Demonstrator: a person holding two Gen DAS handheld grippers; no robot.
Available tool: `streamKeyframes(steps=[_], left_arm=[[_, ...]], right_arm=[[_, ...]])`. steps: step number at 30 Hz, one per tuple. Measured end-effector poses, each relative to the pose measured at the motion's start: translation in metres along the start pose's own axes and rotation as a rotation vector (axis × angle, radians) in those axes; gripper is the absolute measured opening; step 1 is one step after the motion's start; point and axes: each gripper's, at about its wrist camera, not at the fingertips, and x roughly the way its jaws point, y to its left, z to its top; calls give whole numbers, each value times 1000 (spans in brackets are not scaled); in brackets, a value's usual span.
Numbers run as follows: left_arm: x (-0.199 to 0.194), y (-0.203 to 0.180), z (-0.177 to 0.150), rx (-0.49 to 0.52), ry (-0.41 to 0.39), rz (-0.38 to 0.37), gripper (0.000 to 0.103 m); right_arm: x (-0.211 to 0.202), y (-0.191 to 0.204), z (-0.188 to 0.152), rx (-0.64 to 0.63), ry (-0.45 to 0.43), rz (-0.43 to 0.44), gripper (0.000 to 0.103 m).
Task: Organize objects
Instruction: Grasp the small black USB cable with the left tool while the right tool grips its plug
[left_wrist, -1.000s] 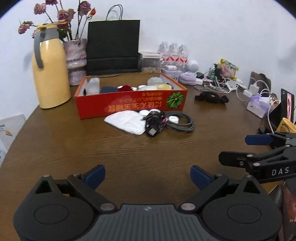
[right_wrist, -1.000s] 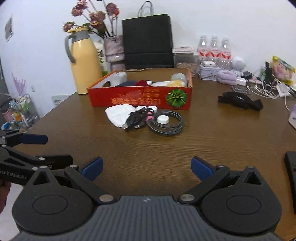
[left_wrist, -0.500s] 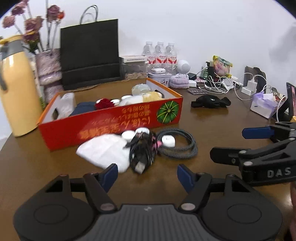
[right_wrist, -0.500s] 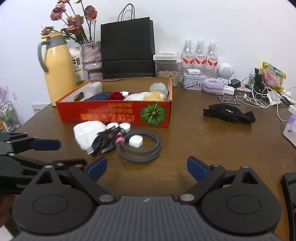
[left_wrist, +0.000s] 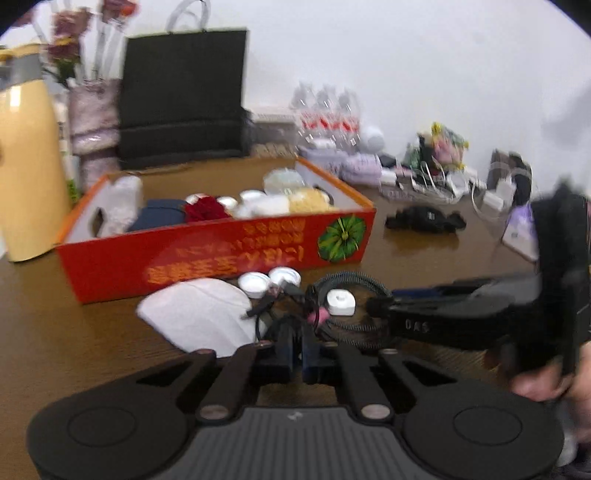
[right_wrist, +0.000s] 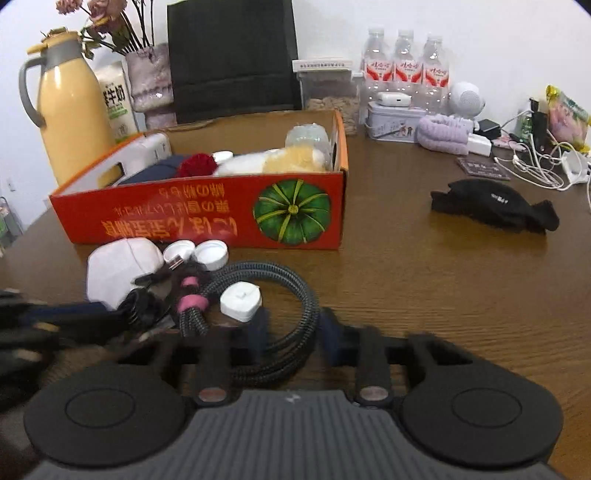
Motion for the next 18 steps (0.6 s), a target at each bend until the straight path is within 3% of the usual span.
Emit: streamKeyframes(steps=[3, 6, 9, 12, 14, 16, 18], left_arm=[[-29, 13, -11, -56, -10, -8, 0], [-45, 28, -27, -104, 29, 57, 0], [-53, 37, -39, -138, 65, 66, 1], [-57, 31, -46, -120, 57, 40, 20], [-57, 19, -46, -52, 40, 26, 35], [-54, 12, -43, -11, 23, 28, 50], [-45, 11, -41, 9, 33, 25, 55]], right_arm=[[-22, 2, -12, -13, -3, 15, 11], [-50, 0, -29, -1, -8, 46, 11], [-69, -3, -43, 2, 2, 48, 11], [-77, -6, -50, 20, 3, 4, 13], [-84, -8, -50, 41, -24, -30, 20], [-94, -4, -46, 38, -65, -3, 32], [-101, 3, -41, 20, -95, 58, 51]])
